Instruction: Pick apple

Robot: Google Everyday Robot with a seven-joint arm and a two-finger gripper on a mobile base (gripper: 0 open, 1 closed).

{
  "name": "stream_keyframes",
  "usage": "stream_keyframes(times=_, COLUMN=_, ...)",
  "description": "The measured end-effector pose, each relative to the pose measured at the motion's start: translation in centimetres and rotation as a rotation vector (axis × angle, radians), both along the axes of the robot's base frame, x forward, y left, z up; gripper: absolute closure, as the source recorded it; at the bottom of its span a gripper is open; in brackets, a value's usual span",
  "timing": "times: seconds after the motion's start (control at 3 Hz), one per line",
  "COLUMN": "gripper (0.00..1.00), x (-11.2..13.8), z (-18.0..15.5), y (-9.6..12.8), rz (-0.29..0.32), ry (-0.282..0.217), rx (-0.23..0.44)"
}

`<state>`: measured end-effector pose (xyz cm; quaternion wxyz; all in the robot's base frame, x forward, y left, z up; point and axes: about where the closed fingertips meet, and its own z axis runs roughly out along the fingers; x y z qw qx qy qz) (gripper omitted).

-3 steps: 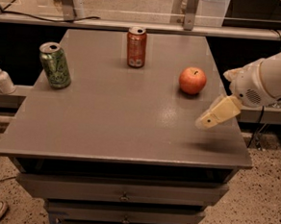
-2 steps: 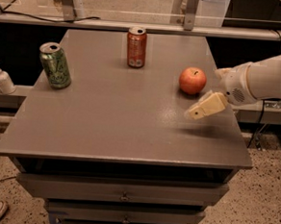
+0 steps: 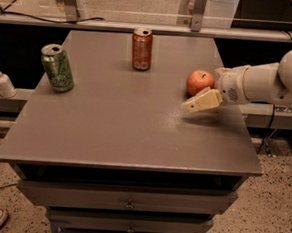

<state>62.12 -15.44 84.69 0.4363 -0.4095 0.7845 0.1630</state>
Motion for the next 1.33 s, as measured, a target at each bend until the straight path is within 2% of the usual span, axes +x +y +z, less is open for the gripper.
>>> stream_keyframes(times=0.33, gripper=0.17, x=1.0, z=-0.7, y=0.8, rz=-0.018, ry=-0.004, rx=0.038)
stream_keyframes(times=1.0, gripper=0.64, x=2.1, z=0.1, y=0.9, rz=-0.026, ry=-0.023, rx=0.06)
stream_keyframes(times=1.33, gripper=0.87, x=2.1, z=2.7, y=1.3, rz=0.0, ry=-0.01, rx=0.137)
